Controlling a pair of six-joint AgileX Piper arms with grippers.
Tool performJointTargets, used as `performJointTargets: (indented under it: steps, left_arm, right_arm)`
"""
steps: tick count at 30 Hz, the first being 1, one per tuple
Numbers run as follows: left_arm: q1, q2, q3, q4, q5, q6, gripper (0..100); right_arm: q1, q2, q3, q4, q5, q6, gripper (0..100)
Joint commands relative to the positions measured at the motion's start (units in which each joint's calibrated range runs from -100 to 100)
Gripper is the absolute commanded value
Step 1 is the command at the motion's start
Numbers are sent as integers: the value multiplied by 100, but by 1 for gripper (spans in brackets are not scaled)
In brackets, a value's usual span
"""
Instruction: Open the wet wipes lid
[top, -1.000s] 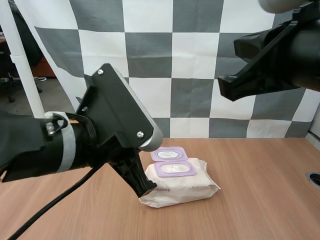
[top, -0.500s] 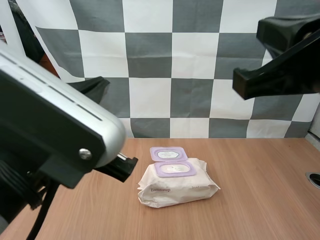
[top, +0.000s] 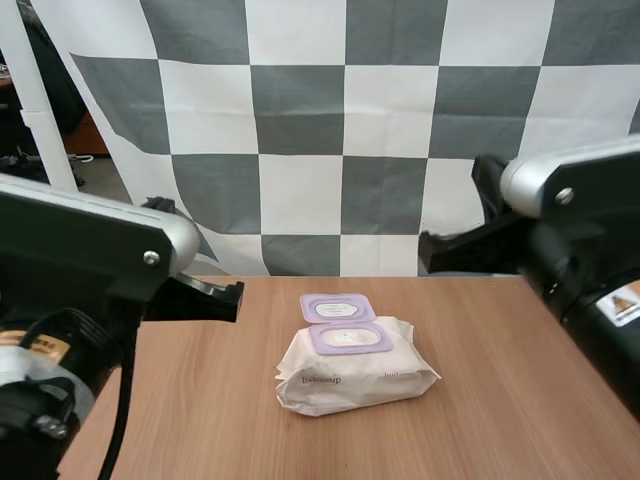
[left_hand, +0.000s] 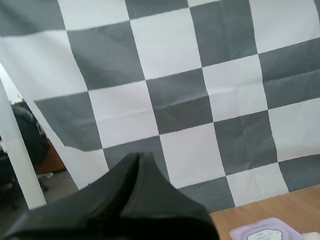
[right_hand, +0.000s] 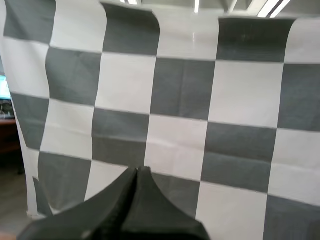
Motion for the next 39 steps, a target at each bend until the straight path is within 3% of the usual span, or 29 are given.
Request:
performJointTargets:
  steps: [1,8,13,23,26,32,39]
  left_arm:
    - [-1,-6,704,4,-388,-203,0]
    - [-19,-6,1519,28,-725,-202,0]
    - [-237,-6,1982,42,-802,-192,0]
    - [-391,-6,2550,42,-918,-238,0]
    - [-382,-6,2550,42,-633,-287,0]
    - [-274,-6,2550,42,-328,-790,0]
    - [-198,-6,2550,130,-262,-965,0]
  right_arm:
    - [-2,-3,689,-303,23,-2,0]
    - [-176,-3,1334,-519,76,-2,0]
    - [-380,-3,1574,-509,13,-2,0]
    - [-412,-3,1683,-509,363,7,0]
    - [-412,-3,1962,-509,383,7,0]
    - [-435,-3,2772,-521,-678,7,0]
    - [-489,-3,2772,-468,-142,441,0]
